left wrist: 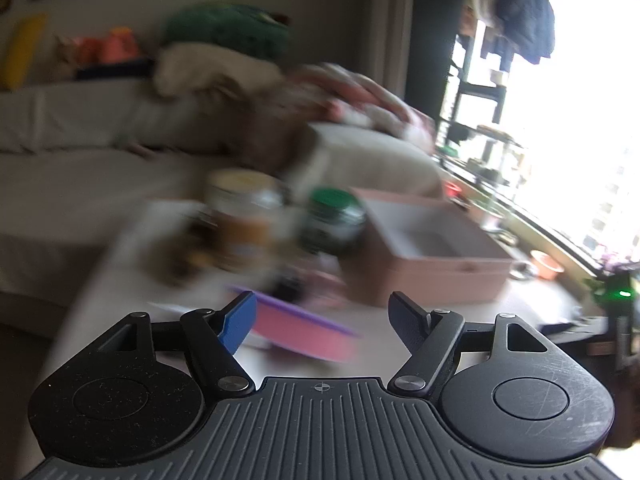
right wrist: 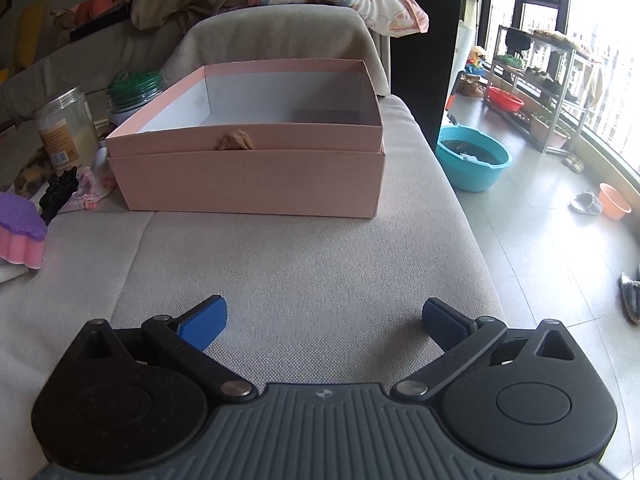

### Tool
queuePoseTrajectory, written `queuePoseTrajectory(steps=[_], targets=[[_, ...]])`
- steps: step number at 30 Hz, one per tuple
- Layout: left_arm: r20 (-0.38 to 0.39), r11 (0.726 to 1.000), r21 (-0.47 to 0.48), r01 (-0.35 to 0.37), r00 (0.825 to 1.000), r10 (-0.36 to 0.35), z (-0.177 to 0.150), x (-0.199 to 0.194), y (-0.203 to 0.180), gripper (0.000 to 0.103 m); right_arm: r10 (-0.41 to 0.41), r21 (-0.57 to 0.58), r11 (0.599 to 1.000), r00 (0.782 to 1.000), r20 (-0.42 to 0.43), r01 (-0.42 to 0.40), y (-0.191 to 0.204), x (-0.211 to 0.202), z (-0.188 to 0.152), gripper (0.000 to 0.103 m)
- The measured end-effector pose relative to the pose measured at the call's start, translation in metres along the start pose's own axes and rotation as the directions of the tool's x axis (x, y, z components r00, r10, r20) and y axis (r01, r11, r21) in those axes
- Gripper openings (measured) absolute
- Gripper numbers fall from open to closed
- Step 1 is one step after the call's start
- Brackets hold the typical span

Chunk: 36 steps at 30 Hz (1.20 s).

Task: Organize soft objects
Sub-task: 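Grasp the lilac fuzzy scrunchie with the left gripper while the right gripper grasps white tissue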

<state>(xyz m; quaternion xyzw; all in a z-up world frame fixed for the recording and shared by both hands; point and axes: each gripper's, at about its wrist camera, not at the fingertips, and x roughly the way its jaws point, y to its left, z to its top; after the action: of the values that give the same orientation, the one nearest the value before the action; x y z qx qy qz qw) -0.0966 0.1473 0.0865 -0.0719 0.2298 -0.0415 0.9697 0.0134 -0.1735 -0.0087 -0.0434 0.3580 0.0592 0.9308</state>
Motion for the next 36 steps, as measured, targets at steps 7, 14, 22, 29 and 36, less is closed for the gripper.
queuePoseTrajectory(steps=[7, 14, 22, 29, 36], targets=[[-0.148, 0.998, 0.029, 0.052, 0.988, -0.047, 0.004, -0.008, 0.066, 0.077, 0.109, -0.122, 0.986, 0.993, -0.037, -0.112, 0.022, -0.007, 0.008, 0.094], [-0.288, 0.976, 0.19, 0.108, 0.956, -0.05, -0.001, -0.002, 0.07, 0.068, 0.41, -0.469, 0.819, 0.909, 0.074, -0.331, 0.14, -0.069, 0.012, 0.087], [-0.282, 0.95, 0.258, 0.175, 0.954, -0.099, 0.001, -0.01, 0.079, 0.068, 0.481, -0.696, 0.618, 0.876, -0.034, -0.366, 0.254, -0.061, -0.015, 0.026], [-0.324, 0.928, 0.312, 0.204, 0.941, -0.097, -0.011, 0.028, 0.058, 0.068, 0.454, -0.553, 0.747, 0.891, 0.02, -0.369, 0.218, -0.076, 0.027, 0.003], [-0.325, 0.876, 0.442, 0.192, 0.945, -0.043, -0.015, 0.05, 0.041, 0.066, 0.467, -0.391, 0.824, 0.882, 0.058, -0.41, 0.159, -0.097, 0.047, 0.002]])
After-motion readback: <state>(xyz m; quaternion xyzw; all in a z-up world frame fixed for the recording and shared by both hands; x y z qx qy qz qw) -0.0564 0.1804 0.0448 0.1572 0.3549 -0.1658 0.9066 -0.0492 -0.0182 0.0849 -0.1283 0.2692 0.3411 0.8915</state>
